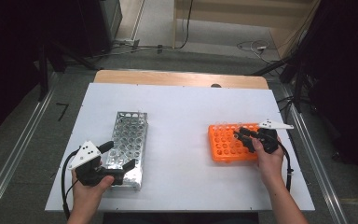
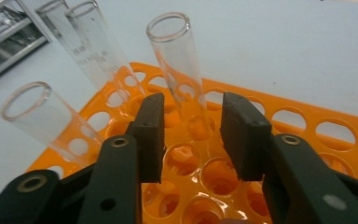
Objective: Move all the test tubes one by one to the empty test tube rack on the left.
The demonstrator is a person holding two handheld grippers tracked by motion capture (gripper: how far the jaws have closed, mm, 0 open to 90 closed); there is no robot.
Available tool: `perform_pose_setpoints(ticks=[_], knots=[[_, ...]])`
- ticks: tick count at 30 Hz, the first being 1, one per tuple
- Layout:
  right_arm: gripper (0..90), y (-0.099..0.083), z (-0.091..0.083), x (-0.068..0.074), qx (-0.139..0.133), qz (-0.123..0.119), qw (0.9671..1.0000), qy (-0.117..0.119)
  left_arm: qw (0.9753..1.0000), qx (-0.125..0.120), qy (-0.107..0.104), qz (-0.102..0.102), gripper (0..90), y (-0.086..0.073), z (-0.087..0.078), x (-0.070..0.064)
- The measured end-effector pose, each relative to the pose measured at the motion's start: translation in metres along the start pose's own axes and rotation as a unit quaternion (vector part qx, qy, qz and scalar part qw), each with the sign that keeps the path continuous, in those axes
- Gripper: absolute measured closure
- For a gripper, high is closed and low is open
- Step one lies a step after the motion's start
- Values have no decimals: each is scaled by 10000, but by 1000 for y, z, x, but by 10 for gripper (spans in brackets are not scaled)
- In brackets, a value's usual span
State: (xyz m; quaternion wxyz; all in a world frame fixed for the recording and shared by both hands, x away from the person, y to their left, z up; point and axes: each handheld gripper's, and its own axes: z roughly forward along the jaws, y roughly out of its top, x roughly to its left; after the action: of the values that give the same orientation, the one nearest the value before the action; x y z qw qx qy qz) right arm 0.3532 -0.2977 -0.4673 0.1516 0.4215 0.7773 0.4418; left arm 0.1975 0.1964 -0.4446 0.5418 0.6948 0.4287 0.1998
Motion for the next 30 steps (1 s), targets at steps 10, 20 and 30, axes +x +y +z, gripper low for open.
perform_pose_setpoints(ticks=[10, 20, 30], knots=[[685, 0, 8, 5, 29, -157, 9997, -160, 10000, 26, 24, -4, 3, 0, 2, 0], [734, -1, 7, 8, -25, -220, 9991, -364, 10000, 12, 20, 10, 7, 1, 1, 0], [735, 7, -11, 9, -403, -216, 9984, -332, 10000, -31, 7, 20, 8, 2, 0, -1]])
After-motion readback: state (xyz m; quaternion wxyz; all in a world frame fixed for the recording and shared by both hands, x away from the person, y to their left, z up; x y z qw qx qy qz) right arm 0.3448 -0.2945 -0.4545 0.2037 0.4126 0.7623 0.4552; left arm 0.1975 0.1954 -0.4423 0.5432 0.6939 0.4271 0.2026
